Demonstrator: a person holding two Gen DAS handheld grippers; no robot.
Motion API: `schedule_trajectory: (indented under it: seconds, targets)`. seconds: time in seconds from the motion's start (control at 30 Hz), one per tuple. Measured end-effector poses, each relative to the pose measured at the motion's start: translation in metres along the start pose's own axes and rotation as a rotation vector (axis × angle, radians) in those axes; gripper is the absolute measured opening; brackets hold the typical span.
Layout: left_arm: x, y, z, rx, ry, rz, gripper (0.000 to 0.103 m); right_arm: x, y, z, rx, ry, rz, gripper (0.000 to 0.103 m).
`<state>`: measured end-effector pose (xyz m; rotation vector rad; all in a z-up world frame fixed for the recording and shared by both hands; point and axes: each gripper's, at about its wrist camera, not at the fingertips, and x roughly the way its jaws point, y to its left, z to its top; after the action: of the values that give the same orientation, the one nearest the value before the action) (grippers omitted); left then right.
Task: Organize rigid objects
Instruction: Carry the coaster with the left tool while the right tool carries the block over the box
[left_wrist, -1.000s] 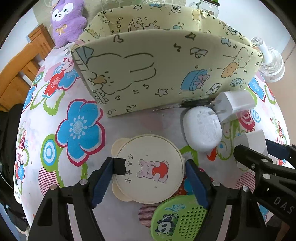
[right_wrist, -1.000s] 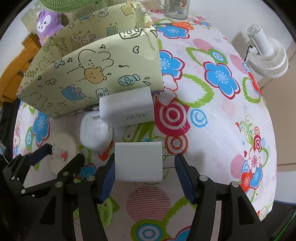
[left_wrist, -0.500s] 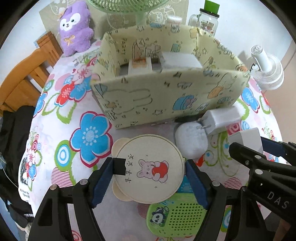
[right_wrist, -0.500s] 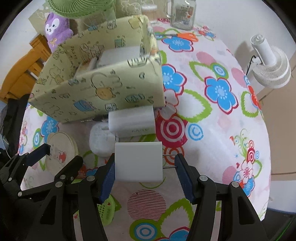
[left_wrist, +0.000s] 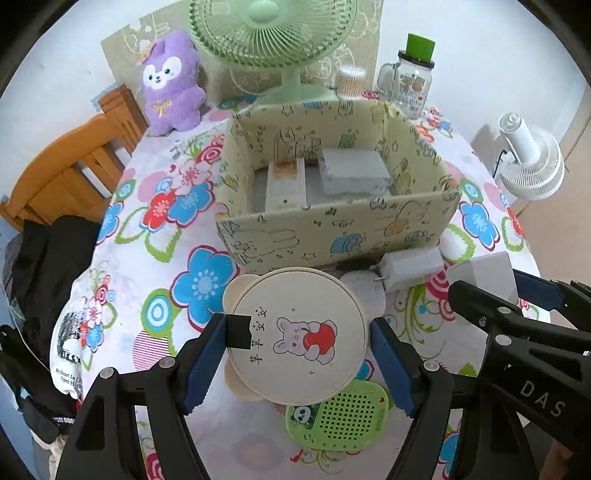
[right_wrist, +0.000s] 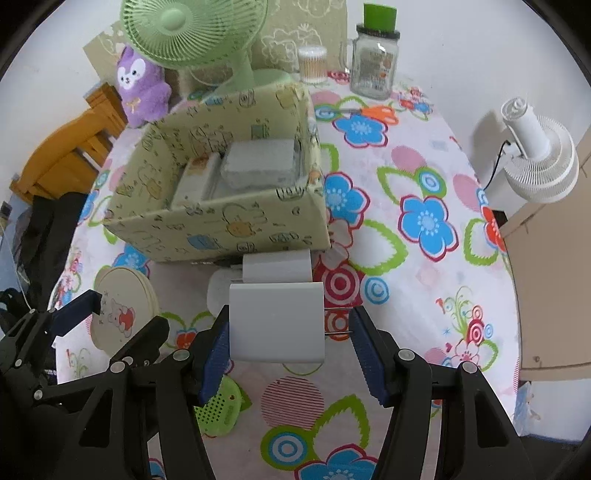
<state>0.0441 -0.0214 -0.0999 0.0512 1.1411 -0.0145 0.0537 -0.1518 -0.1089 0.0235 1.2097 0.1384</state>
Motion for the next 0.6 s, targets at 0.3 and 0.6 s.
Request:
schedule_trajectory:
  seconds: [0.3, 0.6]
  targets:
    - [-0.031, -0.002, 0.009, -0.003, -0.052, 0.007, 0.079, -0.031, 0.002, 0.008, -0.025, -0.056, 0.012, 0.064]
    - [-0.052, -0.003, 0.019, 0.001, -0.095, 0.015, 0.079, -0.056, 0.005, 0.016, -0.032, -0.107, 0.021, 0.064]
